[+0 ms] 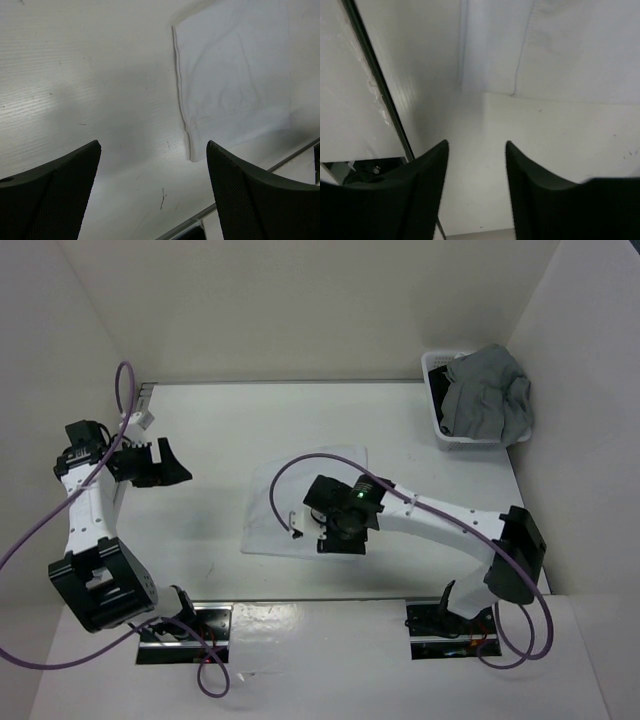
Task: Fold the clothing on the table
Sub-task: Flatten the skirt out
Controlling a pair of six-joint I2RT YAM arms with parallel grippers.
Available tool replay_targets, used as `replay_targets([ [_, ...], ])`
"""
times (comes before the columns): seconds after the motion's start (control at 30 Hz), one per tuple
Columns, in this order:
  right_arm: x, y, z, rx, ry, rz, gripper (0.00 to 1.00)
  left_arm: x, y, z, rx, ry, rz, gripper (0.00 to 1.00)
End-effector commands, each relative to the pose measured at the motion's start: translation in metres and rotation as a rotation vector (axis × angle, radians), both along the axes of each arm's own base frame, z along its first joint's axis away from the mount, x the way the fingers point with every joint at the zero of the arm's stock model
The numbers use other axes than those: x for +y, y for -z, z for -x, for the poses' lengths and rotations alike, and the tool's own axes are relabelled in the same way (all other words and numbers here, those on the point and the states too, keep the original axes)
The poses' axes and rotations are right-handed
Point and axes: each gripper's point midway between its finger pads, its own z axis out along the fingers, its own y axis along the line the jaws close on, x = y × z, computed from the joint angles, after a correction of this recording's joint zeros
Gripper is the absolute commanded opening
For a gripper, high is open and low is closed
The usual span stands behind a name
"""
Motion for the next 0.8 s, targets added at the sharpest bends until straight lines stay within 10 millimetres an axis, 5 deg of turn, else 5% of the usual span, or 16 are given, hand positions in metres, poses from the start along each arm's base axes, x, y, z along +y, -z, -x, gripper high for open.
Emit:
replay_targets([
  [0.0, 0.002, -0.027, -0.015, -0.127, 0.049, -0.086, 0.59, -0.016, 0.013, 0.001, 0.03, 0.074, 0.017, 0.92],
  [0.13, 0.019, -0.055, -0.064, -0.308, 0.204, -0.259, 0.69, -0.041, 0.039, -0.012, 0.137, 0.142, -0.06, 0.92],
  [0.27, -0.011, -0.064, -0.12, -0.348, 0.417, -0.337, 0.69, -0.085, 0.073, -0.022, 0.262, 0.273, -0.15, 0.92],
  [0.37, -0.031, -0.058, -0.138, -0.338, 0.518, -0.346, 0.69, -0.112, 0.091, -0.011, 0.349, 0.371, -0.195, 0.92],
  [0.5, -0.042, -0.064, -0.147, -0.353, 0.581, -0.38, 0.69, -0.13, 0.103, 0.002, 0.389, 0.448, -0.237, 0.86],
  [0.6, -0.044, -0.073, -0.149, -0.368, 0.586, -0.414, 0.69, -0.126, 0.11, 0.007, 0.414, 0.441, -0.31, 0.77],
  [0.77, -0.038, -0.085, -0.144, -0.363, 0.576, -0.472, 0.69, -0.115, 0.126, -0.006, 0.412, 0.361, -0.423, 0.76],
])
